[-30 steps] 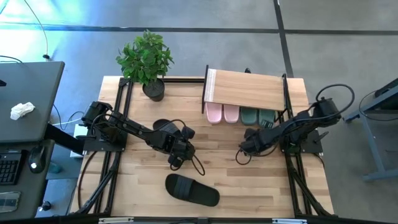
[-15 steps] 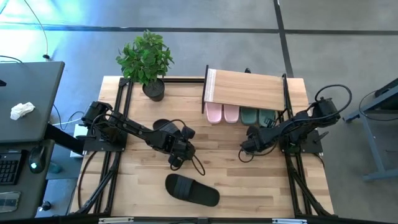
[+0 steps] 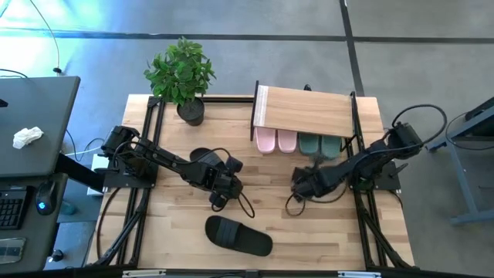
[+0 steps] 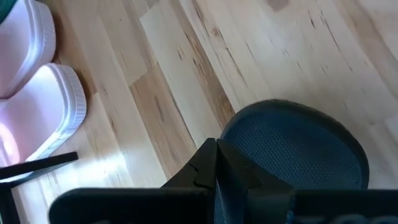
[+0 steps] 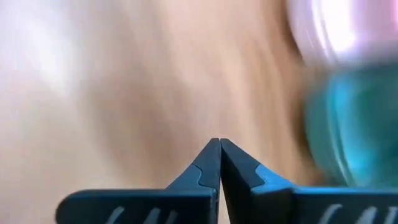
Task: Pick and place slides into the shelf
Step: Put the top black slide on the shelf
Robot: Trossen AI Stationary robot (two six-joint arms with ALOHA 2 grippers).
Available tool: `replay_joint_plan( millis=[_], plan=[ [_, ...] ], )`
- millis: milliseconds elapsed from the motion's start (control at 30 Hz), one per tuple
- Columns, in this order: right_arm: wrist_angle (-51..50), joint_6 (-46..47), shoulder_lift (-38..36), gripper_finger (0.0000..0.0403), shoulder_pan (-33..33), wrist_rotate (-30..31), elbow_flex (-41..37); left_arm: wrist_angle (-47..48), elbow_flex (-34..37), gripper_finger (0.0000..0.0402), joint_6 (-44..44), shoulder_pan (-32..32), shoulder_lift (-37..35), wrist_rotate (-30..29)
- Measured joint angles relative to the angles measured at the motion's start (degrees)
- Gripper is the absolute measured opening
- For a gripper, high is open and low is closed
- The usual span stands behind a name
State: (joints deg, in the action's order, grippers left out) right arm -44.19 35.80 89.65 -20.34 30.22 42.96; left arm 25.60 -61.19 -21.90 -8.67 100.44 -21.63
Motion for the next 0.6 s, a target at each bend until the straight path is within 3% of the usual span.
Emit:
replay_joint_plan(
  millis=[300,467,600],
  plan=[
    [30.5,-30.1,0.0,0.0000,-5.2,-4.5,10.4,-1.5,0.0,0.0001,-0.3,0.0,0.0,-0.4],
    [34.4,-39.6,0.0,0.0002,-6.0,-4.0,12.5,0.6,-1.7,0.0001,-0.5,-1.0,0.0,-1.2],
    [35.9,-40.9,0.2,0.0014,-5.9,-4.1,12.5,4.4,-4.9,0.0000,-1.9,-4.4,0.0,-7.5]
  ],
)
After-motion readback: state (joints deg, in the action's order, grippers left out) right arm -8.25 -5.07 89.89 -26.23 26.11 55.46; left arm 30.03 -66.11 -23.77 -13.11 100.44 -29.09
